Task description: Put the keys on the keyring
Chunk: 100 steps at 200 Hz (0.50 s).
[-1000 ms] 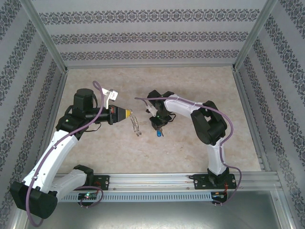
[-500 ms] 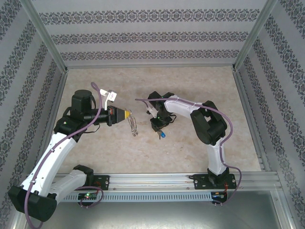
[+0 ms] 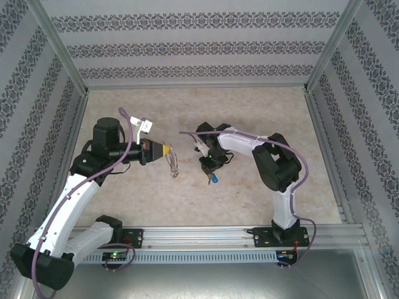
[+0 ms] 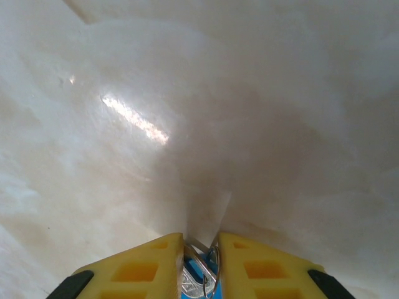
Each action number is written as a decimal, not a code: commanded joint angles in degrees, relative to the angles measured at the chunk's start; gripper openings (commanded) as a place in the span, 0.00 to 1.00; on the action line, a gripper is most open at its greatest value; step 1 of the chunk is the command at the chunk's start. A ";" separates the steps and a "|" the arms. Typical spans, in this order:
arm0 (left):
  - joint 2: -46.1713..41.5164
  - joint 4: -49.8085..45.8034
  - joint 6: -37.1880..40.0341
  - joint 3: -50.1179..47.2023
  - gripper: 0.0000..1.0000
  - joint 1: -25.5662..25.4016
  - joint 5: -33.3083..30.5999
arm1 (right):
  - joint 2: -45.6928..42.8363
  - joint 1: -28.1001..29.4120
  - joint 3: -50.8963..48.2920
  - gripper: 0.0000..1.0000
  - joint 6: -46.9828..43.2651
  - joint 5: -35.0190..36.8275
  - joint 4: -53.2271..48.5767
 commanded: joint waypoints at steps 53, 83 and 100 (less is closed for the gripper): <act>-1.35 0.76 0.30 -0.31 0.00 0.78 2.32 | -4.08 0.25 -2.81 0.26 2.90 -0.98 0.64; -1.24 1.40 -0.03 -0.64 0.00 0.81 2.68 | -5.07 0.12 -3.58 0.26 3.47 -0.90 0.55; -1.07 1.84 -0.09 -0.60 0.00 0.87 2.88 | -4.96 -0.01 -4.07 0.25 3.65 -0.99 0.88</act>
